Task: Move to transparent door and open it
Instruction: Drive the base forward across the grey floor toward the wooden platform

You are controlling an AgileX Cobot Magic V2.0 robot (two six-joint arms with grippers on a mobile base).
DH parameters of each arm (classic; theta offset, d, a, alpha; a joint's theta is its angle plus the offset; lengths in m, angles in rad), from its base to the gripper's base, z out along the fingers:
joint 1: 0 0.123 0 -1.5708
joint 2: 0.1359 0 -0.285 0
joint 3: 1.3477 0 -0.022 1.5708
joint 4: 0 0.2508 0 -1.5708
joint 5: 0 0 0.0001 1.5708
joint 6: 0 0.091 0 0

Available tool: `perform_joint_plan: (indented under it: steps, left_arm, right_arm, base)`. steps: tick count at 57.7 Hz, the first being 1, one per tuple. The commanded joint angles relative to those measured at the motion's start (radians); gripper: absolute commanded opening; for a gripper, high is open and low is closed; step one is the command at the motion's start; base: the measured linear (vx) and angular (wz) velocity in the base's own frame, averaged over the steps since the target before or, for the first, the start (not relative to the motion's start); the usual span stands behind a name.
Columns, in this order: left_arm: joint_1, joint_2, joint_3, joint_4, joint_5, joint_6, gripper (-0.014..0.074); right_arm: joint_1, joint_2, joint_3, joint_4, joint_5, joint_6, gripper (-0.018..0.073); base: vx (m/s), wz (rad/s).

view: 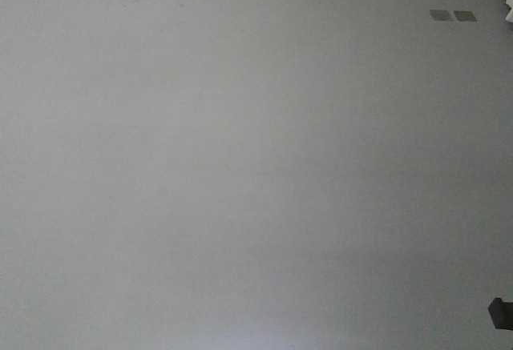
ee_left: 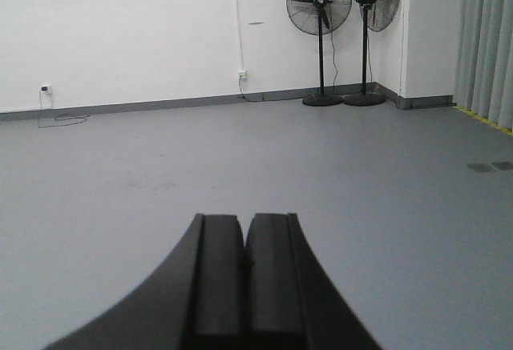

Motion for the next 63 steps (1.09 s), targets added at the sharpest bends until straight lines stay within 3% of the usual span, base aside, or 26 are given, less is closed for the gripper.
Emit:
perform_joint_plan:
  steps: [1, 63]
  left_arm:
    - [-0.005, -0.012, 0.03, -0.009, -0.084, -0.003, -0.0006]
    - [-0.005, -0.012, 0.03, -0.009, -0.084, -0.003, -0.0006]
  right_arm:
    - [-0.005, -0.011, 0.014, 0.0, -0.084, -0.005, -0.0008]
    - [-0.005, -0.011, 0.014, 0.0, -0.084, -0.005, -0.0008]
  base:
    - [0.02, -0.02]
    - [0.11, -0.05]
